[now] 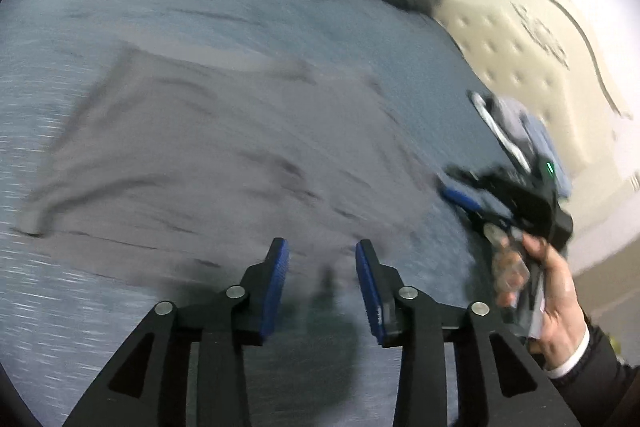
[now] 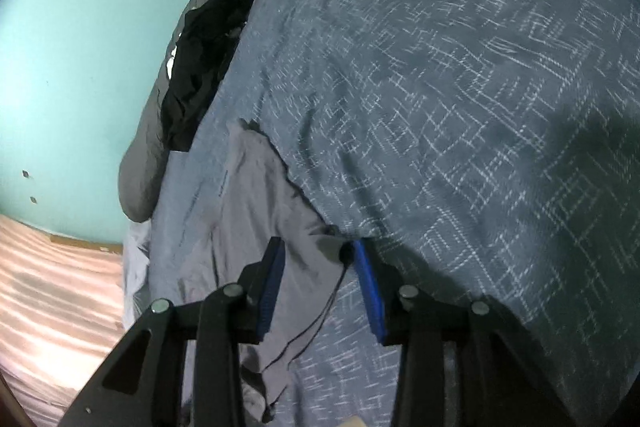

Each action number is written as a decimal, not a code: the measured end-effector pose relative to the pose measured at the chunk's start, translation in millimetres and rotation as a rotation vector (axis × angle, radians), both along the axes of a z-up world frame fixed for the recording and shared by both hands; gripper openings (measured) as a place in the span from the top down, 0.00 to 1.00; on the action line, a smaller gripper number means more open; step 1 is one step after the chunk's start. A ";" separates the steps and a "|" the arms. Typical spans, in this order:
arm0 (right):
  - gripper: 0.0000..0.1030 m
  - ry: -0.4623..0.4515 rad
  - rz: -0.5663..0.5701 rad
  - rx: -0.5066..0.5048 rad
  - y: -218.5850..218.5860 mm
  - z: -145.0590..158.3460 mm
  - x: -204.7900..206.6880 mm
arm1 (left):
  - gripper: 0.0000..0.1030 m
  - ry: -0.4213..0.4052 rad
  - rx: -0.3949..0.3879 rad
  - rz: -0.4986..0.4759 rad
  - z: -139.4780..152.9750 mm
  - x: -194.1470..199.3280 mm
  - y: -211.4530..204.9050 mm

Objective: Fold clothes
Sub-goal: 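Open both grippers and release the grey briefs leg hems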

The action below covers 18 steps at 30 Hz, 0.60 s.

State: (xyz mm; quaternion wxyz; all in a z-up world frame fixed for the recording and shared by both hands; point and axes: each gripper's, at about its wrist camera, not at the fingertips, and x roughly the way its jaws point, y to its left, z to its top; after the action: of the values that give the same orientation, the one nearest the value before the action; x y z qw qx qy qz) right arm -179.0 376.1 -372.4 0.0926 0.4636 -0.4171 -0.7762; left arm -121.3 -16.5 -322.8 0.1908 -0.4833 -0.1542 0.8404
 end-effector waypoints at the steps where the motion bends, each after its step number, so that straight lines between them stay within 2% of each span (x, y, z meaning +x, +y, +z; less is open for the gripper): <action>1: 0.63 0.002 0.006 0.016 -1.4 0.2 -1.4 | 0.58 0.004 -0.011 0.043 -0.3 -0.6 -16.2; 6: 0.63 0.012 0.026 0.068 -4.0 -1.1 -6.1 | 0.57 0.025 -0.064 0.258 -2.0 -3.5 -97.5; 8: 0.63 0.017 0.031 0.075 -5.3 -2.3 -7.6 | 0.57 0.012 -0.073 0.322 -11.0 -2.6 -121.9; 10: 0.70 0.026 0.032 0.082 -7.0 -1.7 -9.4 | 0.57 -0.009 -0.076 0.376 -20.7 -2.0 -141.7; 13: 0.85 0.039 0.038 0.088 -10.1 -1.0 -9.3 | 0.57 -0.030 -0.084 0.414 -29.2 -1.6 -155.9; 18: 0.94 0.048 0.039 0.071 -10.1 -3.2 -8.1 | 0.58 -0.032 -0.069 0.414 -34.0 -0.6 -163.4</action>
State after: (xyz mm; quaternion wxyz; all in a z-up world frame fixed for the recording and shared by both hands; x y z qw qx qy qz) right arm -187.1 366.0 -375.6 0.1014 0.4558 -0.3777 -0.7995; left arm -121.9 -179.9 -356.8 -0.0050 -0.4606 -0.2245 0.8587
